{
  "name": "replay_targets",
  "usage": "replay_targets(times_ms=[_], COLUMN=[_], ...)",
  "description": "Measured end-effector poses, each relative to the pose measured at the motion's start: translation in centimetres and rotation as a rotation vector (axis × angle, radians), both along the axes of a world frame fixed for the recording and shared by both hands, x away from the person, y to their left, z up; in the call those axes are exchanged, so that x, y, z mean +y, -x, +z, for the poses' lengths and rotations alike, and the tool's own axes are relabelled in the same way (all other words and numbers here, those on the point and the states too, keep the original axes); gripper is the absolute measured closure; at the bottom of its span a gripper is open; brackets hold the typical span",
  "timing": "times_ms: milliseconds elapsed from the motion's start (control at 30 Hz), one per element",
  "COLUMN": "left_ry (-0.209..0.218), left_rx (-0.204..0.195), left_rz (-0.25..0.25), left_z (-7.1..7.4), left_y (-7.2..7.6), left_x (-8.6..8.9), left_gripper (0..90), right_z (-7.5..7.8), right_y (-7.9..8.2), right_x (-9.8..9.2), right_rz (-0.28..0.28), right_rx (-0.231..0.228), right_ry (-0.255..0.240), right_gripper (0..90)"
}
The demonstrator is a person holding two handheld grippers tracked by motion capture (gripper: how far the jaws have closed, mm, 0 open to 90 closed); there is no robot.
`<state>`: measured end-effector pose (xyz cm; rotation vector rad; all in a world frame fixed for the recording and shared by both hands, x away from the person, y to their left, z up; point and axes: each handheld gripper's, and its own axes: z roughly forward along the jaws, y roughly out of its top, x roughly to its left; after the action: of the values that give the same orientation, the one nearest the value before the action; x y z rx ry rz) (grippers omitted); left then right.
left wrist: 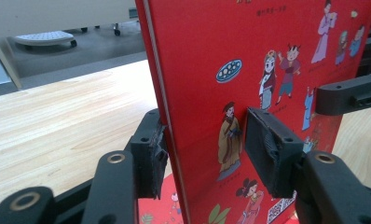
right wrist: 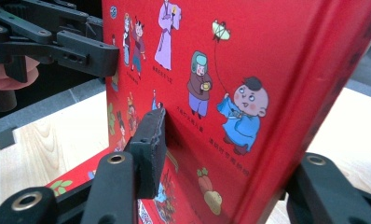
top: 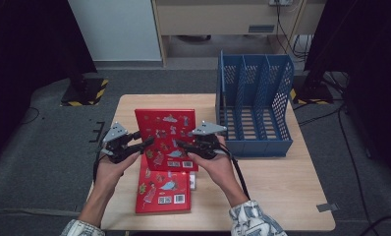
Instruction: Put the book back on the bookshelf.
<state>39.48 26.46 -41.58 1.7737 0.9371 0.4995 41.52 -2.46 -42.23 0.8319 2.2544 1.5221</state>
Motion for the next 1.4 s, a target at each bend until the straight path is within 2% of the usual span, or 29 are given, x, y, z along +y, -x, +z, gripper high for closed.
replay_targets(times_ms=[233,600,767,900,1000,1133,1400], left_ry=[0.027,0.015,0.007,0.020,0.024,0.027,0.050], left_rx=[-0.015,-0.036,-0.039,-0.052,-0.061,-0.066,-0.044], left_rz=[0.021,0.031,0.013,0.007,0.009,0.002,0.012], left_z=[-0.1,0.0,0.0,-0.2,-0.3,-0.4,-1.2], left_y=[-0.7,-0.9,-0.5,0.1,0.4,0.7,1.0], left_x=[0.4,0.3,0.4,0.4,0.1,0.1,0.2], left_gripper=[45.9,41.8,41.7,40.5,37.2,32.5,24.1], right_z=[0.4,0.3,0.4,0.2,0.0,0.0,0.1], right_y=[-0.1,0.0,0.4,0.9,1.3,2.2,3.2], right_x=[0.7,1.2,1.1,1.0,0.8,0.8,1.0], right_rz=[-0.015,-0.018,-0.004,0.005,0.019,0.030,0.064], right_rx=[-0.049,-0.087,-0.093,-0.088,-0.071,-0.074,-0.068], right_ry=[0.016,0.036,0.048,0.041,0.025,0.020,-0.013], right_gripper=[55.0,56.7,57.4,58.5,60.8,64.3,69.7])
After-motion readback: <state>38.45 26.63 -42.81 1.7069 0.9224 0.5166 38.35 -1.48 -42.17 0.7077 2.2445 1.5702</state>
